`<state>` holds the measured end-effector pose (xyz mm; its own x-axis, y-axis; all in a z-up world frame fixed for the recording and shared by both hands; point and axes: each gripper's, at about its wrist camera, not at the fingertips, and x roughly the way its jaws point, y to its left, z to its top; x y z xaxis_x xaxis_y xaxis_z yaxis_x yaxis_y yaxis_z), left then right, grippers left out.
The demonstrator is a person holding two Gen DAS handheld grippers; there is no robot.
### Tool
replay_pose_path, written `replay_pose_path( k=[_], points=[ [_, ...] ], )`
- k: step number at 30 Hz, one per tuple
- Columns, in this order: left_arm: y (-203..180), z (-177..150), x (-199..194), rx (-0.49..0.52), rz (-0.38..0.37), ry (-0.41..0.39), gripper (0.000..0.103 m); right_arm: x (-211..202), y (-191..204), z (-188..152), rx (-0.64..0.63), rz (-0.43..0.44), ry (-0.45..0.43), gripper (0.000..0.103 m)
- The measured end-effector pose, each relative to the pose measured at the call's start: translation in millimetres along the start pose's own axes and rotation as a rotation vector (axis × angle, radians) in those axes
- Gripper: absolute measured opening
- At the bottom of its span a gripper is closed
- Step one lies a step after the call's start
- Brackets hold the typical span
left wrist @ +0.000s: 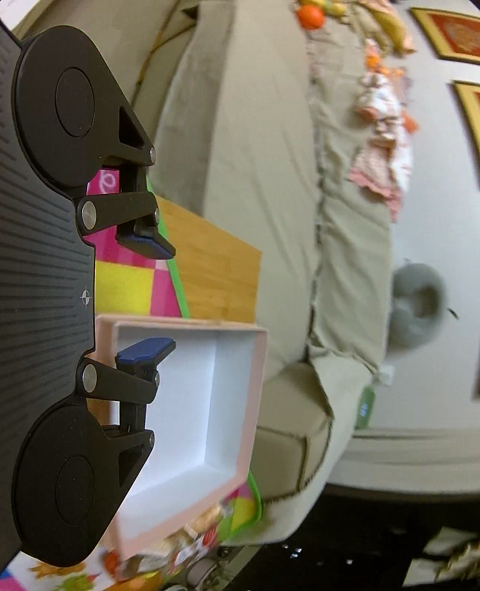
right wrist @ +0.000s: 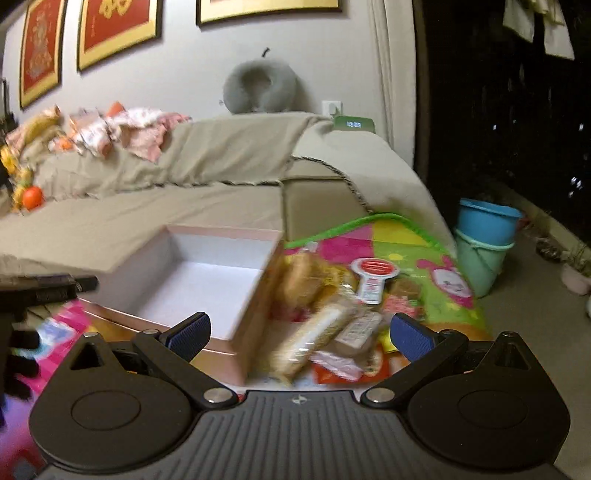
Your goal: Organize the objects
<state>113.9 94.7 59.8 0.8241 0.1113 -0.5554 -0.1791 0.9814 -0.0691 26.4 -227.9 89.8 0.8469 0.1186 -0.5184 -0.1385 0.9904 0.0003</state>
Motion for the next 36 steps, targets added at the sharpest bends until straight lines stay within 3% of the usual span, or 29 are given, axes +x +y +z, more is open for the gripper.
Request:
replay_pose_path(
  k=[6,11,17,21,26,28,29,32,36],
  points=[
    [5.9,-0.8,35.9,-0.041,0.000,0.066,0.048,18.0,-19.1,-16.5,-0.018,-0.048,0.077,0.103],
    [-0.3,-9.5,39.3,-0.010,-0.045,0.093,0.015,33.5,-38.9,-17.3,-0.007,-0.094,0.091,0.103],
    [-9.4,-9.7,30.2,0.024,-0.048,0.091,0.010,75.1,-81.7,17.2,0.130,-0.102,0.100,0.102],
    [-7.4,-10.8,29.6,0.005,-0.055,0.092,0.010,123.5,-110.2,35.1,0.242,-0.117,0.160,0.087],
    [-5.1,-10.1,28.5,-0.003,-0.068,0.095,0.011,177.3,-122.7,32.7,0.323,-0.130,0.263,0.078],
    [-4.0,-9.9,29.2,-0.004,-0.075,0.095,0.011,181.7,-128.7,31.7,0.362,-0.104,0.266,0.078],
    [-4.0,-10.1,29.3,-0.005,-0.077,0.094,0.011,180.6,-131.4,31.4,0.380,-0.083,0.273,0.071],
    [-3.8,-10.5,29.4,-0.006,-0.079,0.092,0.011,172.1,-135.6,27.3,0.392,-0.035,0.309,0.037],
    [-4.5,-10.1,29.6,-0.015,-0.081,0.090,0.011,148.1,-128.9,13.4,0.307,-0.048,0.344,0.037]
  ],
)
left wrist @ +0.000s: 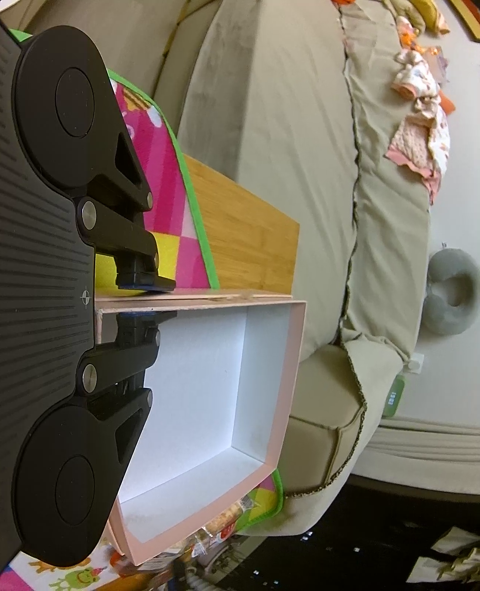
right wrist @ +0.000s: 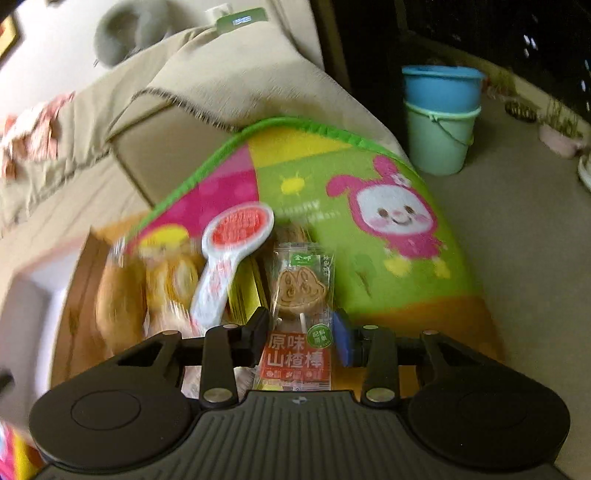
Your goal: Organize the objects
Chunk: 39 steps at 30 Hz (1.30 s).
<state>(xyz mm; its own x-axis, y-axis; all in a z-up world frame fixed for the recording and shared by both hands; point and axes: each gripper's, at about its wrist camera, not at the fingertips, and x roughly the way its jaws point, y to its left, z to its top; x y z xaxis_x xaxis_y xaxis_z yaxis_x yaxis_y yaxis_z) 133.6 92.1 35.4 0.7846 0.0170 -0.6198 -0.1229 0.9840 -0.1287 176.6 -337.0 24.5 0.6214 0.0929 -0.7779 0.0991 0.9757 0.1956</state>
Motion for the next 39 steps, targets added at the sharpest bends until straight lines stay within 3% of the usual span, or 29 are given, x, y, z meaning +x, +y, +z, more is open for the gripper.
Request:
replay_pose_path(
  k=[8,15,18,21,28,29,31,33,39],
  points=[
    [-1.3,-2.0,-2.1,0.006,0.001,0.006,0.012,-42.9,2.5,-56.9,-0.138,-0.011,0.082,0.037],
    [-1.5,-1.9,-1.9,0.005,0.001,0.005,0.012,-87.4,23.6,-107.5,-0.285,0.027,0.074,0.041],
    [-1.0,-2.0,-2.1,0.006,0.002,0.006,0.012,-98.7,40.5,-114.7,-0.387,0.004,0.004,0.055],
    [-1.6,-2.1,-1.4,0.009,0.007,0.008,0.012,-96.8,58.0,-111.0,-0.477,-0.006,-0.050,0.060],
    [-8.0,-3.0,-3.2,0.041,0.032,0.011,0.011,-55.8,92.4,-97.6,-0.603,-0.001,-0.075,0.064],
    [-7.2,-3.9,-4.6,0.045,0.033,0.009,0.011,-51.4,96.7,-97.1,-0.618,-0.005,-0.065,0.062],
    [-7.2,-4.1,-6.1,0.052,0.035,0.008,0.011,-49.9,102.8,-98.6,-0.633,-0.005,-0.043,0.046],
    [-7.6,-4.4,-6.8,0.055,0.035,0.007,0.011,-56.3,104.9,-102.8,-0.639,0.009,-0.032,0.038],
    [-8.5,-4.8,-7.1,0.057,0.035,0.003,0.011,-97.0,104.9,-120.1,-0.629,0.034,-0.019,0.018]
  ],
)
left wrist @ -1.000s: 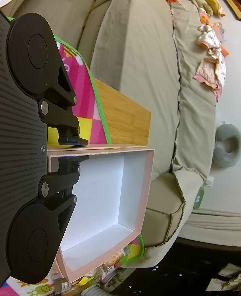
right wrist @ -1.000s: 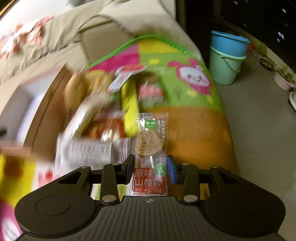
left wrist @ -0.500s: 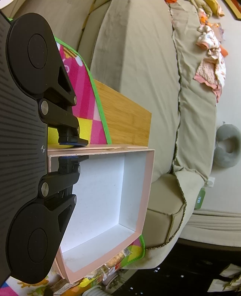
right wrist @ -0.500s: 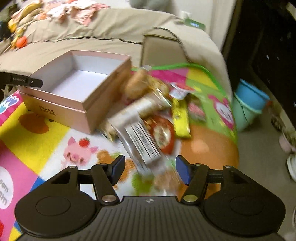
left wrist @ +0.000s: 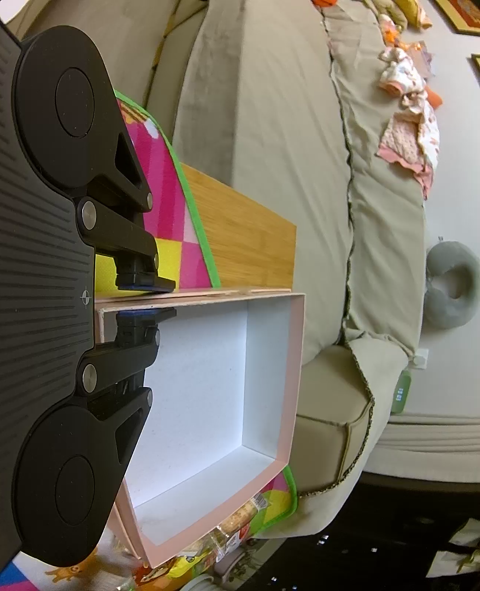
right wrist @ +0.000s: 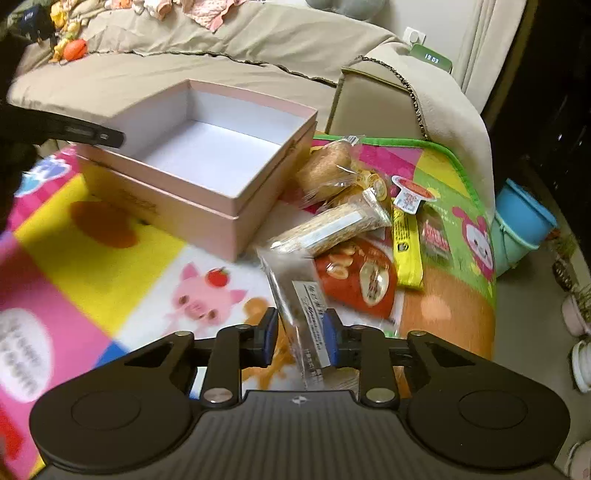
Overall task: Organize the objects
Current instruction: 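Grasp the clear wrapped cookie packet with the right tool and lift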
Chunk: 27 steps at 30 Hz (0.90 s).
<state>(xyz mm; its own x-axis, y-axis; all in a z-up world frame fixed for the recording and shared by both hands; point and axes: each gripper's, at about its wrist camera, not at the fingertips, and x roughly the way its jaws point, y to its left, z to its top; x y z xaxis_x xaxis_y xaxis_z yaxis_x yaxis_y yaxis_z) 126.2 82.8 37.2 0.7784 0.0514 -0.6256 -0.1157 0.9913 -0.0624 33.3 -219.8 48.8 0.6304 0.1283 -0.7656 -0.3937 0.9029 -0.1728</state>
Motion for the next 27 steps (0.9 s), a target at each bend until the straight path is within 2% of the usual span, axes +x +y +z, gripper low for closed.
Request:
replay_pose_path(
  k=[5,8,10,14,21,23,25,27],
  points=[
    [0.1,0.5,0.0,-0.001,-0.004,-0.004,0.011,-24.2,0.4,-1.5,0.073,0.062,0.007,0.013],
    [1.8,0.3,-0.1,-0.004,-0.011,-0.006,0.011,-28.9,9.4,-0.2,0.027,0.054,-0.007,0.013],
    [3.1,0.3,-0.2,-0.007,-0.017,-0.005,0.011,-21.3,14.1,-1.2,-0.024,0.015,0.003,0.017],
    [4.2,0.9,-0.1,-0.010,-0.020,-0.003,0.011,-0.9,11.7,-7.9,-0.048,-0.005,0.043,0.047],
    [4.1,2.3,0.0,-0.014,-0.019,0.000,0.011,25.8,-3.4,-10.4,0.039,0.056,0.054,0.054],
    [4.4,2.2,-0.1,-0.014,-0.020,0.003,0.011,32.3,-11.0,-8.2,0.098,0.081,0.045,0.053],
    [4.4,2.3,-0.3,-0.014,-0.019,0.006,0.011,35.1,-15.3,-5.7,0.147,0.106,0.058,0.044],
    [4.4,2.3,-0.3,-0.014,-0.018,0.005,0.011,30.0,-10.4,-6.2,0.133,0.116,0.064,0.036]
  ],
)
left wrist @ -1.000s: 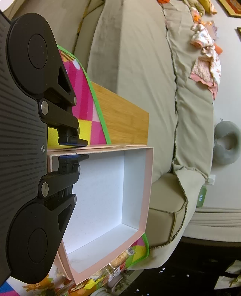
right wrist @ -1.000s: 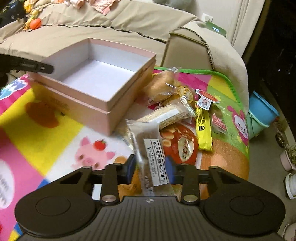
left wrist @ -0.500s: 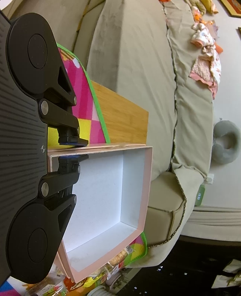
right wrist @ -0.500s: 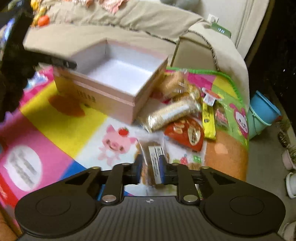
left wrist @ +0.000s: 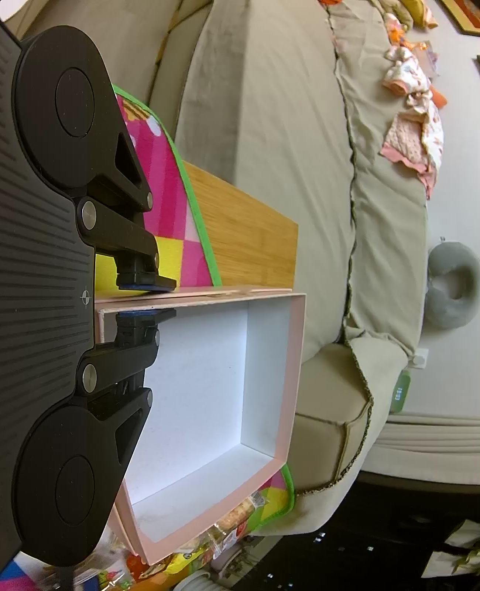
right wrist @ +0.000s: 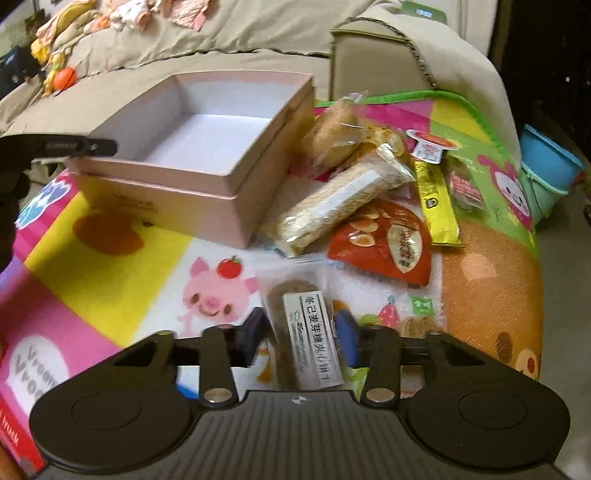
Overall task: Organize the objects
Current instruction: 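Grasp the clear wrapped cookie packet with the right tool and lift, then carry the cookie packet over the pink box and open the right tool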
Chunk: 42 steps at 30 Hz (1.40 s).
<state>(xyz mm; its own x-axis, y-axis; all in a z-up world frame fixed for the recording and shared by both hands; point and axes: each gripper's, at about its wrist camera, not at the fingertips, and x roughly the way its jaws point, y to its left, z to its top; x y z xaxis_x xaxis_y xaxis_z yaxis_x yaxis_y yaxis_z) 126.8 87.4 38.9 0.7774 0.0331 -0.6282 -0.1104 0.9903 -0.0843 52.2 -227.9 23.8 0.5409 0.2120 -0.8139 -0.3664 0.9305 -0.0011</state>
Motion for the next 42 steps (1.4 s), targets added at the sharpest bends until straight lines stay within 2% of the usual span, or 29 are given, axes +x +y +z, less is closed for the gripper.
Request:
replay_pose_path(
  k=[2,4,6,10,14,16,18,20,26,29,34,38,42],
  points=[
    [-0.1,0.0,-0.6,0.000,0.001,0.000,0.011,-8.8,9.0,-3.8,-0.020,0.005,0.000,0.031],
    [-0.3,-0.1,-0.5,0.000,0.001,0.000,0.011,-21.1,17.8,-7.2,-0.032,0.024,-0.010,0.018],
    [-0.4,0.2,-1.0,0.000,0.000,0.001,0.011,-36.1,24.4,-6.1,-0.026,0.048,-0.028,0.010],
    [-0.4,-1.2,-0.7,-0.006,-0.004,-0.001,0.011,-60.5,30.3,7.5,-0.024,0.094,-0.074,0.009],
    [0.1,-2.4,-1.8,-0.008,-0.010,0.000,0.012,-61.4,31.7,9.9,-0.059,0.045,-0.072,0.012],
    [0.2,-2.5,-1.6,-0.008,-0.009,0.000,0.012,-54.4,29.5,5.2,-0.060,0.030,-0.045,0.021],
    [0.4,-2.7,-2.0,-0.008,-0.008,0.000,0.012,-46.8,27.5,-3.8,-0.058,0.034,-0.025,0.040],
    [0.4,-2.3,-1.9,-0.008,-0.009,0.000,0.012,-40.7,27.0,-12.1,-0.048,0.045,-0.007,0.044],
    [0.4,-4.1,-3.1,-0.003,-0.006,0.003,0.012,-15.8,29.0,-24.1,-0.028,0.077,0.042,0.047],
    [0.5,-4.6,-3.4,-0.003,-0.005,0.002,0.012,-18.9,36.6,-24.1,-0.055,0.055,0.030,0.037],
    [0.5,-5.3,-4.0,-0.005,-0.006,0.002,0.012,-37.6,43.0,-16.1,-0.051,0.087,-0.004,0.037],
    [0.5,-6.6,-4.4,-0.007,-0.005,-0.002,0.012,-63.9,44.0,11.8,-0.020,0.134,-0.095,0.037],
    [1.5,-6.0,-4.4,-0.013,-0.013,-0.002,0.012,-71.0,42.7,65.4,0.068,0.202,-0.171,0.037]
  ],
)
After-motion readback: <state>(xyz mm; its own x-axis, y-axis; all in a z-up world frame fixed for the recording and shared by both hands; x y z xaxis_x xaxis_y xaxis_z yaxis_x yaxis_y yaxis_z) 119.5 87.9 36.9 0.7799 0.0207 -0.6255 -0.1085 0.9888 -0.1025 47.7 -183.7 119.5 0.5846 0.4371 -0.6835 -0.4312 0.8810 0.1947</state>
